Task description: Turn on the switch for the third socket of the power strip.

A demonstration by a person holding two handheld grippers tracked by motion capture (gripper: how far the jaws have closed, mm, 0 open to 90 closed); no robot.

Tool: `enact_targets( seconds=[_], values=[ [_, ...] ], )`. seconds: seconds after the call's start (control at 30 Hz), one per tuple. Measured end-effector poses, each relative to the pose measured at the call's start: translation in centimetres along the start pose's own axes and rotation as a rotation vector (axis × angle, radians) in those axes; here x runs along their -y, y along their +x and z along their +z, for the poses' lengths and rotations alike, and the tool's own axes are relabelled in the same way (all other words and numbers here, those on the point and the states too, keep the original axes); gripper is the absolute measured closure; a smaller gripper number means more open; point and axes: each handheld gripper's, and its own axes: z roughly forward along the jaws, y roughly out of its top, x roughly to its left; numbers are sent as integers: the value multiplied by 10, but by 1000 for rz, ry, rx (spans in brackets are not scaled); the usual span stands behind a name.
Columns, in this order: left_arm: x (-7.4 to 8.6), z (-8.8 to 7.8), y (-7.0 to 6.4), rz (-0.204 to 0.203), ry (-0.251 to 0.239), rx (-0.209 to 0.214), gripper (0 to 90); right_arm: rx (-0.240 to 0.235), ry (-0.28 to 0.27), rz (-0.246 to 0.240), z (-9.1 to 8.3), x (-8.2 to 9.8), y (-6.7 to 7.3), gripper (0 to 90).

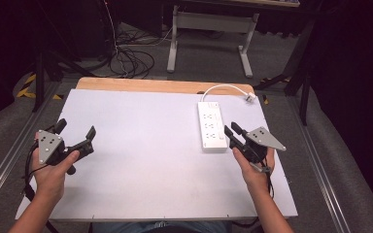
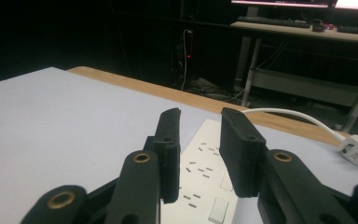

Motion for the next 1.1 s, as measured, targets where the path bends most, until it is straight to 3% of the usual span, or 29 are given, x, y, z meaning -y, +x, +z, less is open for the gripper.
enact_targets(
  seconds=[0.17, 0.2, 1.1],
  values=[
    [0, 0, 1, -3, 0, 0, 79, 6, -11, -3, 0, 1, 1, 640],
    [0, 0, 1, -4, 0, -1, 79, 13, -22, -8, -1, 3, 2, 595],
    [0, 2, 0, 0, -1, 8, 80, 50, -98, 2, -9, 10, 3, 378]
  ],
)
